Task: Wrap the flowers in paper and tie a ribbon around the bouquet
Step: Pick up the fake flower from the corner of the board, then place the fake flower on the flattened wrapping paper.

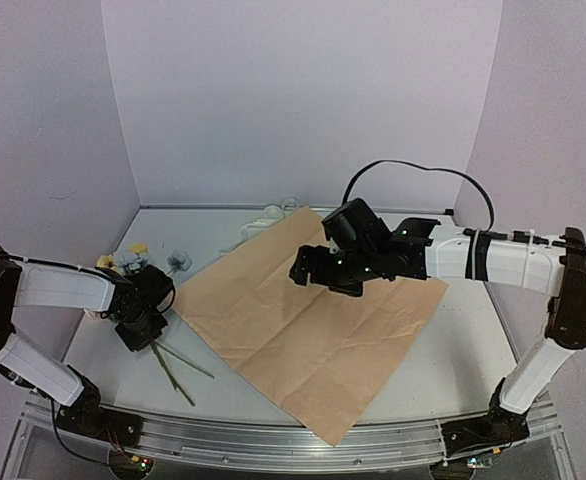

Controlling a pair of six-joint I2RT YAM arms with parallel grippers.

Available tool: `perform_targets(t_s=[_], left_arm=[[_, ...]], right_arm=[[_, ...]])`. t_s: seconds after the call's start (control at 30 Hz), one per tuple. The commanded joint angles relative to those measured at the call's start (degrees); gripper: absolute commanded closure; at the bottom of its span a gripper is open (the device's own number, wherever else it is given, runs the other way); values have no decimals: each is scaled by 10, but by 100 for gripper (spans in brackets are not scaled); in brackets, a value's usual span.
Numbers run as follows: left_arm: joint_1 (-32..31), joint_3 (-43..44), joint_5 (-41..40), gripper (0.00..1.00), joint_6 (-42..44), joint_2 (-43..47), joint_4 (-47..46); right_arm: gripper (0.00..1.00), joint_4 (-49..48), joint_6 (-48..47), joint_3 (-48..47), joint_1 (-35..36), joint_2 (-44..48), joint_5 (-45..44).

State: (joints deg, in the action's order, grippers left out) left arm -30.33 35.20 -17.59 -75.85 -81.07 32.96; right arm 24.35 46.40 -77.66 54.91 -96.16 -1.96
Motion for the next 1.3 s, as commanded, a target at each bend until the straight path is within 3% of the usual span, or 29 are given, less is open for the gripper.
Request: perform_targets(t_s=[0.0,0.43,0.63,0.83,1.03,1.27], left_arm=[[1,24,-48,97,30,19,32],[2,179,-201,100,171,119,216],[-6,273,-157,100,300,115,163],[-82,442,-80,100,359,-30,95],[-116,569,2,100,374,-176,14],[-159,715,35,100,366,-345,-11]], right_arm=[[8,-15,2,4,-3,19,2],[8,-14,2,7,-13,30,0],[7,-13,8,19,-33,46,-5],[7,2,45,82,-83,103,-30],[5,41,59,153,-121,183,-97],[2,59,70,208,-150,266,-107]])
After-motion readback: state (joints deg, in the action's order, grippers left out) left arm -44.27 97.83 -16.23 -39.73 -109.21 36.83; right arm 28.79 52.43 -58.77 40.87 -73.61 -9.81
